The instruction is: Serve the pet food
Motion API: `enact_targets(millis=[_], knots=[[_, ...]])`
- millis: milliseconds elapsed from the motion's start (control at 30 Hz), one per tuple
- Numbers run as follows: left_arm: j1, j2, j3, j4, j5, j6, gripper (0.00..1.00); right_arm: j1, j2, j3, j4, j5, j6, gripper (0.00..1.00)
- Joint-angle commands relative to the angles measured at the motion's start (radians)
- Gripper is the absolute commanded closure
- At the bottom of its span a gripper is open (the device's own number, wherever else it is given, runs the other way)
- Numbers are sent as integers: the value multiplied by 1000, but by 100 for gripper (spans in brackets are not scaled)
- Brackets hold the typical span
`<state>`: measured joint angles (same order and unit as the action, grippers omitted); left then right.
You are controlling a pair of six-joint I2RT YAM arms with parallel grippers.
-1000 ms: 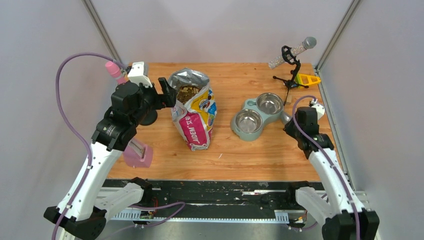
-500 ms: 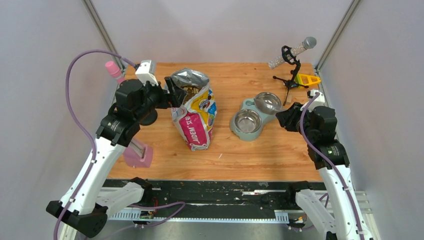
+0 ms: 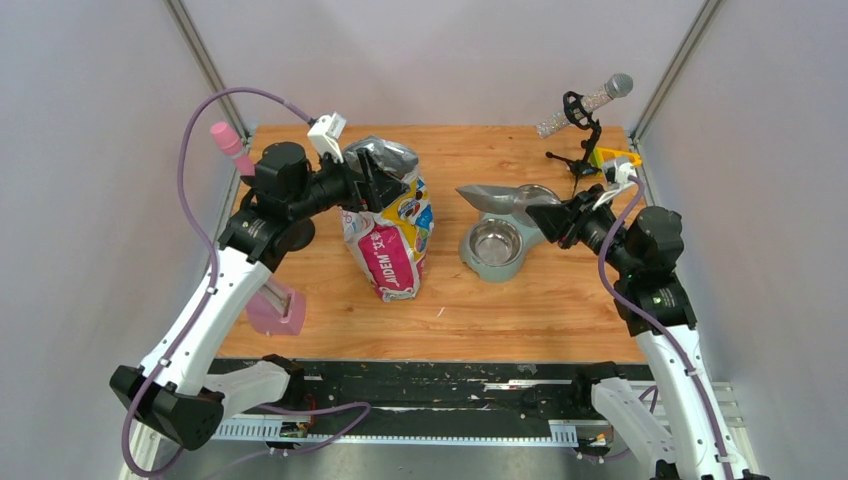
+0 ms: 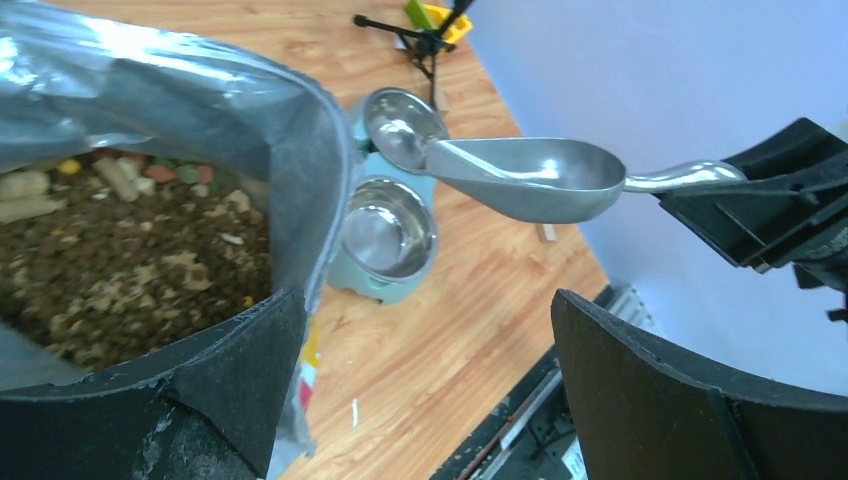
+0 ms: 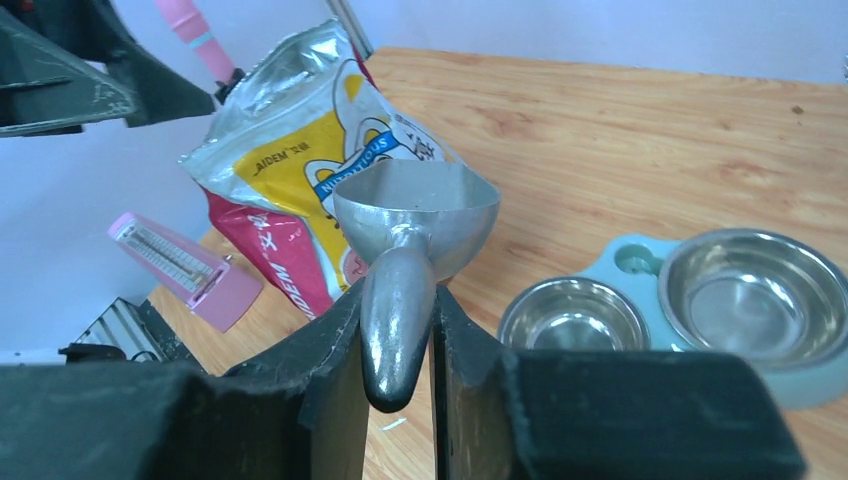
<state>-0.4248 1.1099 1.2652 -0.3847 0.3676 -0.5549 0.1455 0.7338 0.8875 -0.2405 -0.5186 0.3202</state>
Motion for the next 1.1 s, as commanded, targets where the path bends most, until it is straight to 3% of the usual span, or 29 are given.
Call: enact_targets(millis=[0,333,667,767,800,867,967,1067], knots=[[-2,24,44,125,156,-70,0,14,-9,68,184,-78,24,100],[-12,74,103,179,65,-215,0,34,-24,53,428,-111,96,100],[-21,86,107,123,60,-194,0,40,8,54,359,-48,97,100],[-30,88,102,105,56,-177,0,42,45,84,239,-7,86,99],[-32,87,101,100,52,-172,0,40,80,117,140,32,83,90],[-36,85,100,70,43,-143,0,40,154,183,-135,151,102,54],[-40,73,76,48,25,-86,0,40,274,241,-431,425,176,28],[-43,59,45,41,15,-47,0,37,338,229,-536,606,205,2]])
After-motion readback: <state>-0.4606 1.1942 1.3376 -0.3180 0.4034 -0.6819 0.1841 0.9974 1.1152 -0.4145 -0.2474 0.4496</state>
